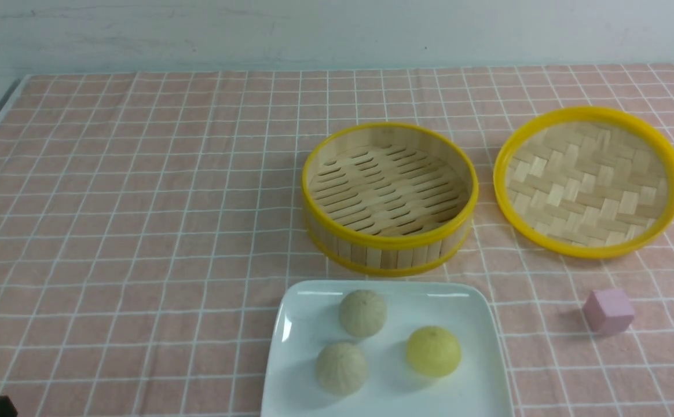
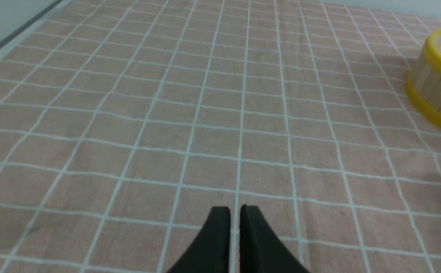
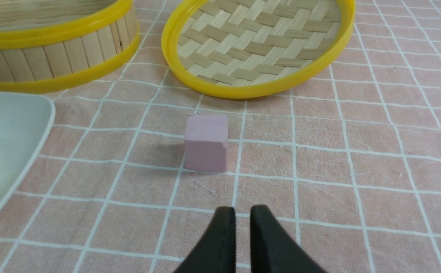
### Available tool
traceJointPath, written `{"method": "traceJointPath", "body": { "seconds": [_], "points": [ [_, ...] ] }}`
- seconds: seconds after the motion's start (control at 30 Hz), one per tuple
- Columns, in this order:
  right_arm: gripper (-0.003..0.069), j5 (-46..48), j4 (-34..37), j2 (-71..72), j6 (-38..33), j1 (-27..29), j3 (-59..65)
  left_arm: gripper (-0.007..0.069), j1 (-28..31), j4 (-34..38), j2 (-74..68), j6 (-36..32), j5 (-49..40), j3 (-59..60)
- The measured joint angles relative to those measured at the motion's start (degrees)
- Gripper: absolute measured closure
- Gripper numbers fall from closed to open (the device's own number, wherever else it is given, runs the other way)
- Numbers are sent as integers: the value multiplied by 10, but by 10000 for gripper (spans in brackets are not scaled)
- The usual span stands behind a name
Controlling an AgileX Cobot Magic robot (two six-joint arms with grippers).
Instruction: Put the steamed buns into the plate on the pink tablecloth.
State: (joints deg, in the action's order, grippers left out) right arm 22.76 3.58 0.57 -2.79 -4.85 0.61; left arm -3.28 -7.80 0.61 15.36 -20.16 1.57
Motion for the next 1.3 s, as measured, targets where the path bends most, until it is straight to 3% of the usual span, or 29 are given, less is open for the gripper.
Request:
{"method": "traceJointPath", "body": {
  "seconds": [1.3],
  "points": [
    [530, 0, 0, 0, 0, 0, 0, 517, 0, -1, 0, -1, -9, -1]
  ]
}}
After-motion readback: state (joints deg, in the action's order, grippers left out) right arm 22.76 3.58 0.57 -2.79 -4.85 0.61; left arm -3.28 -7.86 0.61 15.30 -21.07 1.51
